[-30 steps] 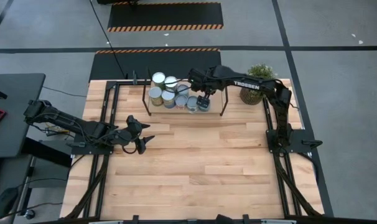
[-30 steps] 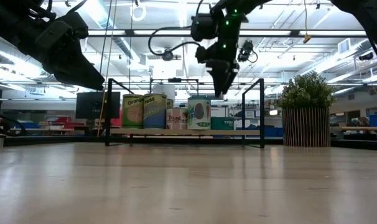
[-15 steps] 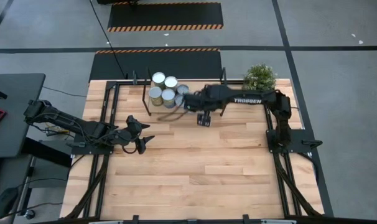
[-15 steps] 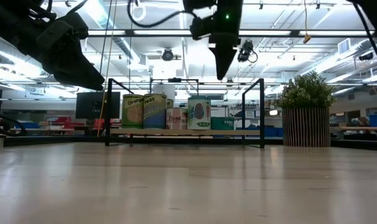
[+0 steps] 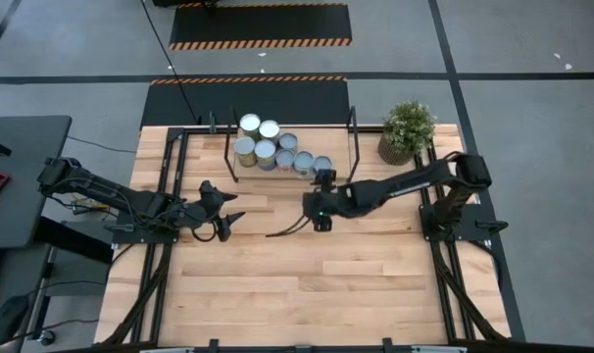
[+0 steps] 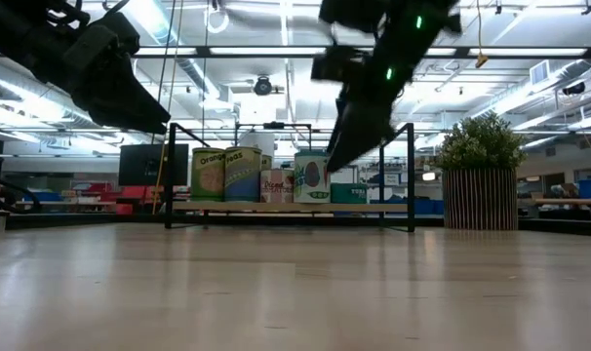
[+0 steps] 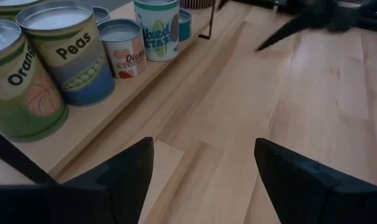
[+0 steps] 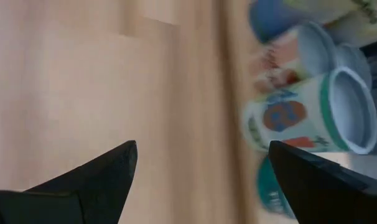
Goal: Pick and place cans onto a shelf
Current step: Adjust the canned mixed vegetables on the shelf
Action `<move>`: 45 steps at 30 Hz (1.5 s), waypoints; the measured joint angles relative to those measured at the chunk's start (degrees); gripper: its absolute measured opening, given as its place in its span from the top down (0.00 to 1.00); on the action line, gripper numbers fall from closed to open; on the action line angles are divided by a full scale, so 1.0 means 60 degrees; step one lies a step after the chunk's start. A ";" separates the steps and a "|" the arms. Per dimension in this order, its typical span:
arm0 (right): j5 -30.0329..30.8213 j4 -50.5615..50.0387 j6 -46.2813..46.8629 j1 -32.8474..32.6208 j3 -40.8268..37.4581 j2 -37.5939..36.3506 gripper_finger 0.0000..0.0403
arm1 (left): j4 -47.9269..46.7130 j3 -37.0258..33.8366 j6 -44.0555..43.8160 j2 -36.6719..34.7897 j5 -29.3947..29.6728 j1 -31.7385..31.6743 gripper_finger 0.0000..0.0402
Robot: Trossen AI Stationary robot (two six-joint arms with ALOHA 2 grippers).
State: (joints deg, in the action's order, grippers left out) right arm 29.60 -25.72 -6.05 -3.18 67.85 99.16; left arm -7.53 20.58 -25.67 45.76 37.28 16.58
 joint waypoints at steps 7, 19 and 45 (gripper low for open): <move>0.0559 0.2004 -0.0734 0.0411 -0.0729 0.0937 0.07 | 0.0022 0.0000 -0.0004 0.0000 0.0004 0.0000 0.29; -0.0395 0.2640 -0.0506 0.1183 -0.0447 0.1438 0.07 | 0.0002 0.0000 -0.0011 0.0000 0.0003 0.0000 0.29; -0.0825 0.2616 -0.0562 0.1480 -0.0447 0.1429 0.07 | 0.0000 0.0000 -0.0108 0.0000 -0.0027 0.0000 0.29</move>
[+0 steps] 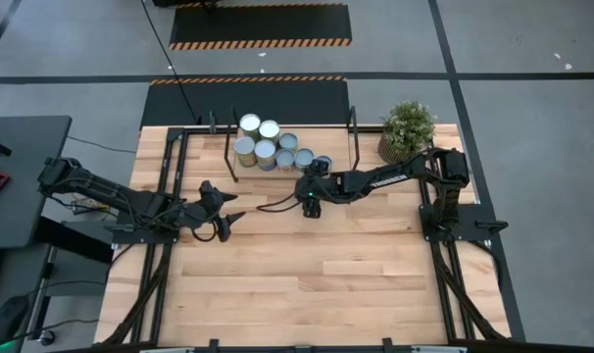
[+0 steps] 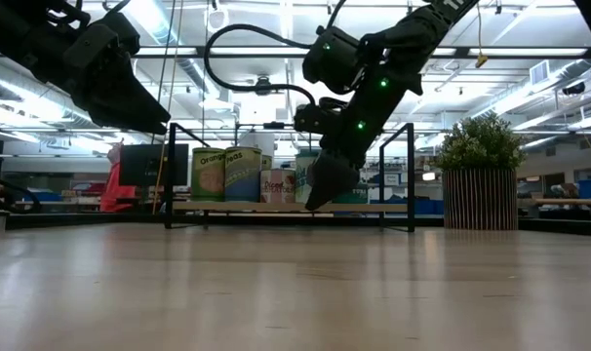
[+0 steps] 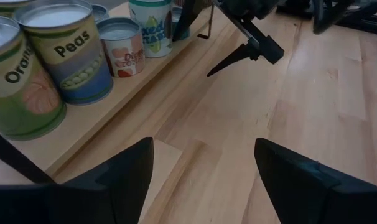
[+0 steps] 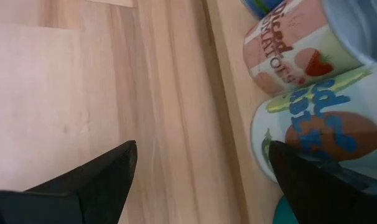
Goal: Pick and place cans onto a shelf
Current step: Adjust the canned mixed vegetables on the shelf, then return to Home Position
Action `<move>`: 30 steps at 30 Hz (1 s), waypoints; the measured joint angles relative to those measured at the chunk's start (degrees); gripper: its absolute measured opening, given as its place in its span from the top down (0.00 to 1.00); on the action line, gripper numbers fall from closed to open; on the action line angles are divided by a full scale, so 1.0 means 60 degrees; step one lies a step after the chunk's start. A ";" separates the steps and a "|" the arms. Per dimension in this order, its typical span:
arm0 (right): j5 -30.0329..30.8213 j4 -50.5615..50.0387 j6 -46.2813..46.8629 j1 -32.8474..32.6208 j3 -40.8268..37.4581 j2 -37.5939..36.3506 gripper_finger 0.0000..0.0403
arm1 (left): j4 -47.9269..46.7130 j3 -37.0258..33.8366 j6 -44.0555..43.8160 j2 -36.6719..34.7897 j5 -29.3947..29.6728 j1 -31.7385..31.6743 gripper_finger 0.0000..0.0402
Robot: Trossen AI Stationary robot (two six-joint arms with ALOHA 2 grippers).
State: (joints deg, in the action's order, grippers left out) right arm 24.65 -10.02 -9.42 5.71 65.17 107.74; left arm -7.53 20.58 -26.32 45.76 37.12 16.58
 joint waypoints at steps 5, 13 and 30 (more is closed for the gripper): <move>-0.0654 0.0030 0.0288 -0.0346 -0.0066 -0.0433 0.07 | 0.0058 0.0000 0.0443 -0.0103 -0.0139 0.0014 0.29; -0.0873 0.1675 0.0730 -0.0641 -0.1715 -0.1874 0.07 | 0.0260 -0.0002 0.0989 -0.0585 0.0272 0.0718 0.29; -0.3678 0.6041 0.1323 -0.0370 -0.6138 -0.6572 0.07 | 0.2770 -0.1585 0.2712 -0.2811 0.0402 0.1293 0.34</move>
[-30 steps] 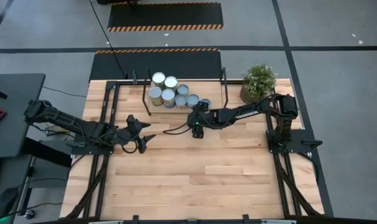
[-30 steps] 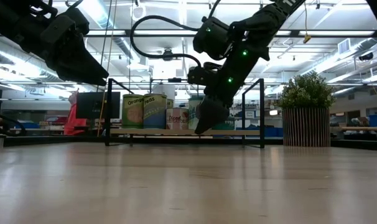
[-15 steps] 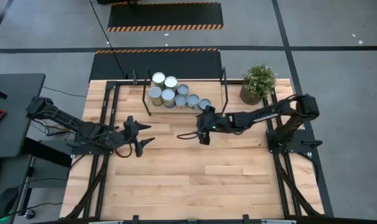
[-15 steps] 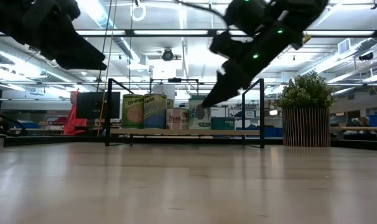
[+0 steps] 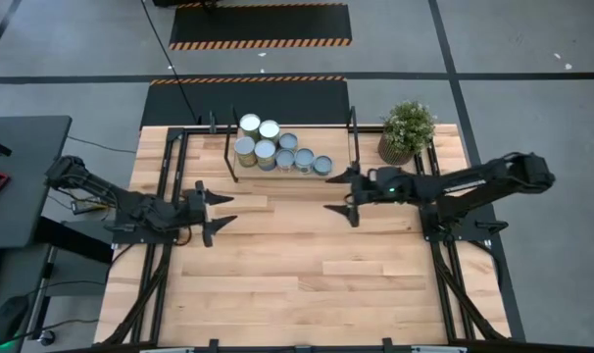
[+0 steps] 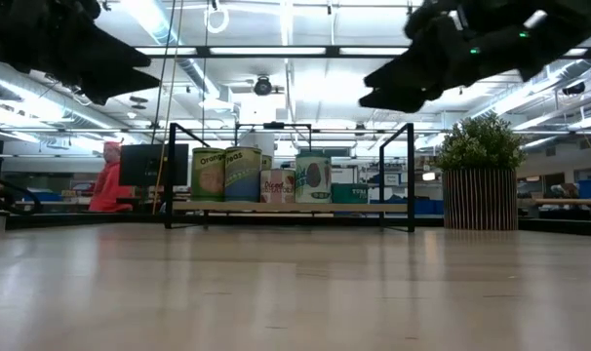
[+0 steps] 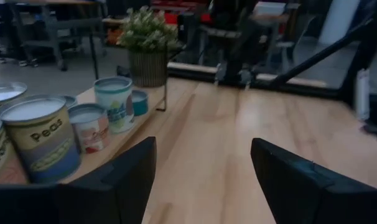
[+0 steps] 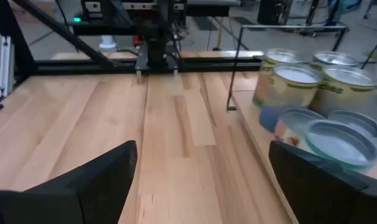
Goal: Pick and place cans onto a shelf
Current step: Return to Home Position
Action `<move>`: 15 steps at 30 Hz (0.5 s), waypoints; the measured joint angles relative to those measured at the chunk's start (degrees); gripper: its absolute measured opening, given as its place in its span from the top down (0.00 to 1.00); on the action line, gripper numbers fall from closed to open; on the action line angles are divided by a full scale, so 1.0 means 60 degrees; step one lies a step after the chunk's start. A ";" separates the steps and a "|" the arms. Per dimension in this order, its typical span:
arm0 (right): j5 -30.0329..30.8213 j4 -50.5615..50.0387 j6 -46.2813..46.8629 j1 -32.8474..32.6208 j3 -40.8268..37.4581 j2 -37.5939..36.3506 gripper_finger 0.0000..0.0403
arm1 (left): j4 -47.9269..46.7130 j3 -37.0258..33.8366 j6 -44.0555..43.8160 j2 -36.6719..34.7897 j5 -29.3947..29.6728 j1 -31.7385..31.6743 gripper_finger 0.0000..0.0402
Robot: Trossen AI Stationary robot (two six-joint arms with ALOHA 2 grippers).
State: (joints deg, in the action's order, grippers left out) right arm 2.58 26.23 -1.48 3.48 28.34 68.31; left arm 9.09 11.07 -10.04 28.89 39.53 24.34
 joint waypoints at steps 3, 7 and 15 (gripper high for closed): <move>-0.0020 0.0024 0.0107 0.0136 -0.0501 -0.0743 0.07 | 0.0061 -0.0202 0.0088 -0.0644 -0.0307 0.0000 0.35; -0.0197 0.0001 0.0143 0.0344 -0.0911 -0.1583 0.07 | 0.0006 -0.0495 0.0289 -0.1479 -0.0372 -0.0004 0.38; -0.1136 0.0448 0.0364 0.1068 -0.1863 -0.2809 0.07 | -0.0078 -0.1037 0.0625 -0.2859 -0.0260 -0.0018 0.47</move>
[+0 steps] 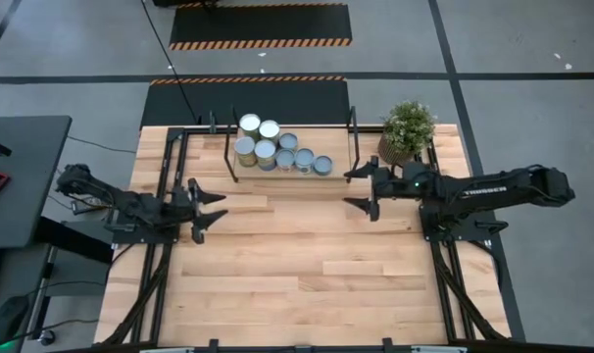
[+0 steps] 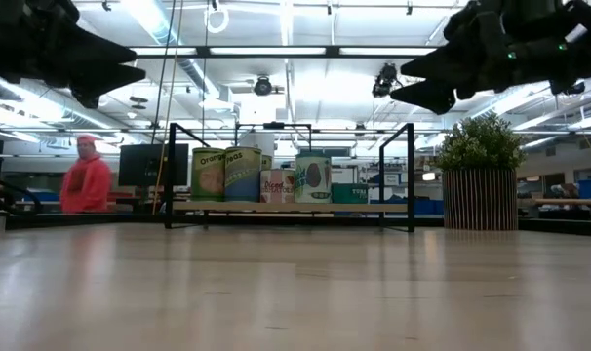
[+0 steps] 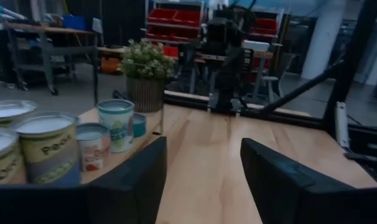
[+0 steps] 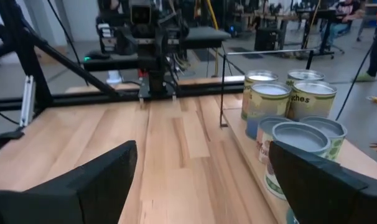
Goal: Pick and place cans onto a shelf
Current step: Return to Home Position
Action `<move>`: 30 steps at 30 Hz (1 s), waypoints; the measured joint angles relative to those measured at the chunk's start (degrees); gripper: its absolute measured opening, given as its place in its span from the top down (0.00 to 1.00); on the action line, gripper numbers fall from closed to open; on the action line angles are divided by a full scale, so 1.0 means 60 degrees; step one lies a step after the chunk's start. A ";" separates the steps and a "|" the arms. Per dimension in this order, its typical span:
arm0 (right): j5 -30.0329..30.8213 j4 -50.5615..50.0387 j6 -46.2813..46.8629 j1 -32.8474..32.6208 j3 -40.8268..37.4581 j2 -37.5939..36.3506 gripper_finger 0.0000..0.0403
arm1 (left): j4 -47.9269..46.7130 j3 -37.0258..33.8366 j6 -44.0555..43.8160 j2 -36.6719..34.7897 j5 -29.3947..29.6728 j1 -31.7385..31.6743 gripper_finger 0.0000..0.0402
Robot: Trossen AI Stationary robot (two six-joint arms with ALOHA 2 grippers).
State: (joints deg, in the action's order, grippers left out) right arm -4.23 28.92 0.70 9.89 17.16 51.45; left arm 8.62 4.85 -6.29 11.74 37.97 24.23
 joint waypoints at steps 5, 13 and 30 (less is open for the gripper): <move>-0.0470 0.0861 0.0175 0.0516 -0.0775 -0.0557 0.07 | -0.0313 -0.0136 0.0272 -0.0738 0.0451 -0.0007 0.54; -0.1055 0.2314 0.0679 0.1495 -0.2349 -0.1599 0.07 | -0.0920 -0.0136 0.0448 -0.1615 0.0516 -0.0007 0.61; -0.2560 -0.0506 0.1915 0.4737 -0.2796 -0.5250 0.07 | -0.0213 -0.0136 0.1858 -0.1803 0.2374 -0.0007 0.65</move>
State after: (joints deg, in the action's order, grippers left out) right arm -19.59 25.88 12.20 38.32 0.38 19.95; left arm 7.34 4.03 4.86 0.92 52.22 24.18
